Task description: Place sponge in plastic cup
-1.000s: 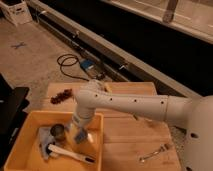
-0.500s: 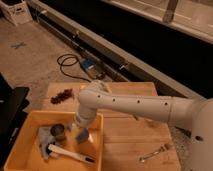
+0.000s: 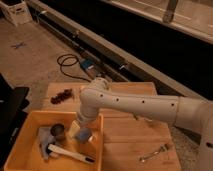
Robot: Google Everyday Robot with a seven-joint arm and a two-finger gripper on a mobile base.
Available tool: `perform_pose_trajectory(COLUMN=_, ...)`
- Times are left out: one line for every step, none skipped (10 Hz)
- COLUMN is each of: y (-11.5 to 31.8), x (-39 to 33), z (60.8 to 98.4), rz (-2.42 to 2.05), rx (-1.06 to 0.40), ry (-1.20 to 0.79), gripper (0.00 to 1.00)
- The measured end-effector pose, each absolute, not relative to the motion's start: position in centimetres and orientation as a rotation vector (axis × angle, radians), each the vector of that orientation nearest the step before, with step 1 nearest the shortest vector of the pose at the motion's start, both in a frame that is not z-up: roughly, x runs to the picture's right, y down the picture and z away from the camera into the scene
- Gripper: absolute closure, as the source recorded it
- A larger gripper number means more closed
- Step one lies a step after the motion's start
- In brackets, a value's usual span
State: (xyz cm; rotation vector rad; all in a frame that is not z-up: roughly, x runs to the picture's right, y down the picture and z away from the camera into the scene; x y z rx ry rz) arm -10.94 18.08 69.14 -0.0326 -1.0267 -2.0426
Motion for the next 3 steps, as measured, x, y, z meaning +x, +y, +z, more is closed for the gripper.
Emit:
perform_pose_trajectory(y=16.8, x=-10.6, z=68.6, rz=-2.05, rx=-0.023, ry=-0.991, gripper=0.2)
perform_pose_trajectory(y=15.2, x=-10.3, z=68.1, rz=-2.048, rx=0.004, ry=-0.946, gripper=0.2)
perform_pose_trajectory(y=14.4, x=-10.0, z=67.8, rz=-2.043, rx=0.018, ry=-0.924, gripper=0.2)
